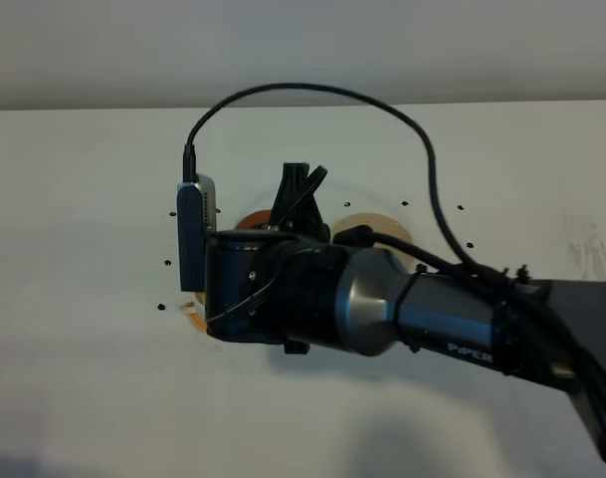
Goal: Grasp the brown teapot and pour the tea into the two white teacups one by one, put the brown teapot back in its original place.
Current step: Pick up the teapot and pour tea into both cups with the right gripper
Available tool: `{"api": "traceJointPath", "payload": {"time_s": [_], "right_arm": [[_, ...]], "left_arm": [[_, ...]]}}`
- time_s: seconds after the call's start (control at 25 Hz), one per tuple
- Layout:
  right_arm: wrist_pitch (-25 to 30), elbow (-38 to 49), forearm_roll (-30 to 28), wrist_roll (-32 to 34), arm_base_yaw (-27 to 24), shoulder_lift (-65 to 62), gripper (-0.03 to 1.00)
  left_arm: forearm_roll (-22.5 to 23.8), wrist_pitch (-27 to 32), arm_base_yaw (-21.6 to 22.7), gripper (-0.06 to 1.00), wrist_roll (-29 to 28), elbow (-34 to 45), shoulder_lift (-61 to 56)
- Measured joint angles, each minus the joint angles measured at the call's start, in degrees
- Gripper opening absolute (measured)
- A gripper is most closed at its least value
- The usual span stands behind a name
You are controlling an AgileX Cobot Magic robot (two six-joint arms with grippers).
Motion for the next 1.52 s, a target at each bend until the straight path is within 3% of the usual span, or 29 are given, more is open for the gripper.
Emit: {"api": "traceJointPath", "payload": {"time_s": [0.68, 1.52], "right_arm": [[2.12, -1.81, -4.33, 0.00, 0.90, 2.31, 0.09], [2.83, -1.81, -5.32, -1.88, 0.90, 2.31, 0.09]], "left_arm": [[0.00, 0.00, 0.00, 0.50, 0.00, 0.00, 0.00], [0.00, 0.00, 0.00, 0.50, 0.00, 0.00, 0.00]]}}
